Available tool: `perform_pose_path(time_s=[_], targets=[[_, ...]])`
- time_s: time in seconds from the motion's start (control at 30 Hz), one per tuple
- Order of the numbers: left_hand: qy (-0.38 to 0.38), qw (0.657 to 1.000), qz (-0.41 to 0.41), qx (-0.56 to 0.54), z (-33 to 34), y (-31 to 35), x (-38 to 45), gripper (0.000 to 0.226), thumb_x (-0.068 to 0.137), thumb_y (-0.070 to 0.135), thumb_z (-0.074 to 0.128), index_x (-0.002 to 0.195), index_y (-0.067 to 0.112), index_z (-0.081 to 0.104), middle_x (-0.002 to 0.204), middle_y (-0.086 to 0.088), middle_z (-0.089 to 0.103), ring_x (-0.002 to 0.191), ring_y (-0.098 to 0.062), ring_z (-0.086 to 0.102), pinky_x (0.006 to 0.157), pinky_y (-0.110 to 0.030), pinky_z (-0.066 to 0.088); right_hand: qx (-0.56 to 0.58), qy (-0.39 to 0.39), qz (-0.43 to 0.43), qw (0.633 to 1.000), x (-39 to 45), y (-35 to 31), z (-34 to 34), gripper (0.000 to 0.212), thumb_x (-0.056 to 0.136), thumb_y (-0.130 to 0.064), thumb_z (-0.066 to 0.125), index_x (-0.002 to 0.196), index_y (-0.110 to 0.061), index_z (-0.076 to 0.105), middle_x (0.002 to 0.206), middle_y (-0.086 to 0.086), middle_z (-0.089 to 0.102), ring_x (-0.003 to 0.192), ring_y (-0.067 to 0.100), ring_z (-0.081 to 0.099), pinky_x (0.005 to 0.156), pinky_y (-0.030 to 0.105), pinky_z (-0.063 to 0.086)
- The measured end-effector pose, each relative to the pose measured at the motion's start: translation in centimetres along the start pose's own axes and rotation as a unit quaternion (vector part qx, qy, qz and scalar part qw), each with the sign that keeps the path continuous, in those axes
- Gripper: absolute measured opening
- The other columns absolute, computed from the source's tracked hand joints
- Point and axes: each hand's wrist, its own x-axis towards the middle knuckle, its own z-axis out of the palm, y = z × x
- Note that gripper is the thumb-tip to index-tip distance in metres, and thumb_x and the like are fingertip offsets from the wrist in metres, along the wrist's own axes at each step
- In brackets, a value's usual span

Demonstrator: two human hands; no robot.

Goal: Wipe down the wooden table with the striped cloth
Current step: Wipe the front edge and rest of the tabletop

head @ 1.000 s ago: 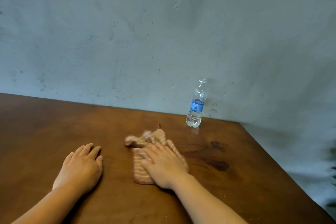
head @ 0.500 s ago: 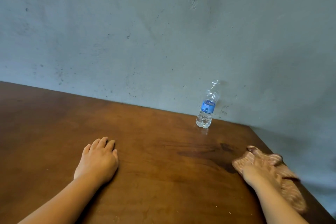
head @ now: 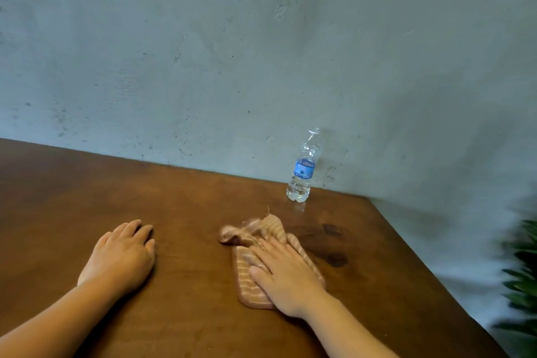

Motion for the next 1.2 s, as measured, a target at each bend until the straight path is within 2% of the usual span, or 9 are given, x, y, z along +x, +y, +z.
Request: perform_pose_path(time_s=[0.13,0.27,0.33,0.4,0.47,0.63,0.77,1.0,1.2], targets=[[-0.007,1.0,0.003,-0.003,-0.6,0.2,-0.3,0.053,0.102,0.043,0.026,0.151,0.025,0.025,0.158,0.001,0.023,0.145,-0.016,0.021,0.118,-0.035,0.019,-0.076,0.028,0.116,0.99,-3.7,9.4,-1.6,0.054,0.103,-0.054,0.019,0.155,-0.039,0.017,0.162,-0.022,0.009,0.148,-0.002,0.001,0.12,0.031,-0.006],[-0.031,0.999,0.017,-0.025,-2.0,0.0,-0.7,0.055,0.1,0.044,0.038,0.151,0.026,0.027,0.159,0.0,0.022,0.144,-0.019,0.024,0.118,-0.036,0.023,-0.022,0.058,0.294,0.954,-7.6,19.1,-1.6,0.059,0.098,-0.062,0.022,0.154,-0.042,0.02,0.165,-0.012,0.007,0.152,0.014,0.007,0.122,0.041,0.007],[-0.024,0.999,0.021,0.011,-2.4,-1.0,-1.5,0.058,0.098,0.05,0.037,0.151,0.028,0.026,0.159,0.001,0.021,0.145,-0.018,0.021,0.118,-0.037,0.02,-0.014,0.064,0.344,0.937,-6.9,20.2,-1.1,0.062,0.098,-0.059,0.021,0.155,-0.036,0.022,0.166,-0.004,0.011,0.151,0.023,0.014,0.121,0.043,0.013],[-0.018,0.999,0.02,0.037,-2.1,-1.9,-2.4,0.06,0.097,0.055,0.032,0.151,0.028,0.026,0.158,0.001,0.022,0.146,-0.018,0.018,0.119,-0.037,0.019,-0.015,0.058,0.374,0.926,-5.1,18.4,-0.6,0.064,0.098,-0.057,0.016,0.157,-0.032,0.015,0.165,-0.001,0.013,0.15,0.026,0.016,0.12,0.044,0.015],[-0.019,0.999,0.021,0.042,-1.7,-2.6,-3.2,0.061,0.097,0.057,0.025,0.151,0.028,0.024,0.159,0.001,0.02,0.146,-0.018,0.016,0.119,-0.037,0.018,-0.026,0.047,0.355,0.933,-2.7,14.6,0.0,0.063,0.1,-0.055,0.014,0.158,-0.031,0.005,0.166,-0.001,0.008,0.151,0.025,0.01,0.121,0.044,0.011],[-0.016,0.999,0.025,0.026,-1.3,-2.6,-3.7,0.058,0.1,0.051,0.019,0.152,0.027,0.02,0.16,0.0,0.015,0.148,-0.018,0.01,0.12,-0.039,0.011,-0.005,0.02,0.178,0.984,3.6,0.6,1.2,0.062,0.102,-0.053,0.015,0.158,-0.031,0.003,0.166,-0.004,0.002,0.152,0.021,0.0,0.122,0.041,0.001],[0.003,1.0,0.015,0.002,-1.4,-2.6,-3.6,0.052,0.101,0.042,0.022,0.151,0.026,0.027,0.159,0.0,0.022,0.146,-0.018,0.015,0.12,-0.037,0.014,-0.003,-0.003,0.046,0.999,7.3,-9.4,2.5,0.063,0.101,-0.055,0.013,0.158,-0.031,0.003,0.166,-0.004,-0.001,0.152,0.02,-0.004,0.122,0.042,-0.002],[0.044,0.996,0.01,-0.082,-2.5,-2.3,-4.3,0.042,0.098,0.022,0.034,0.134,0.016,0.053,0.143,-0.003,0.047,0.131,-0.022,0.042,0.111,-0.035,0.031,0.009,-0.018,0.039,0.999,4.6,-16.5,3.5,0.063,0.1,-0.057,0.013,0.158,-0.033,0.005,0.167,-0.002,-0.001,0.152,0.024,-0.005,0.121,0.047,-0.005],[0.111,0.981,0.014,-0.157,-3.1,-2.3,-5.8,0.039,0.096,0.016,0.039,0.13,0.011,0.058,0.136,-0.006,0.056,0.128,-0.023,0.048,0.11,-0.035,0.032,0.018,-0.018,0.041,0.999,-5.4,-21.1,3.9,0.065,0.1,-0.058,0.014,0.158,-0.031,0.0,0.166,-0.001,-0.007,0.151,0.025,-0.012,0.12,0.051,-0.009]])
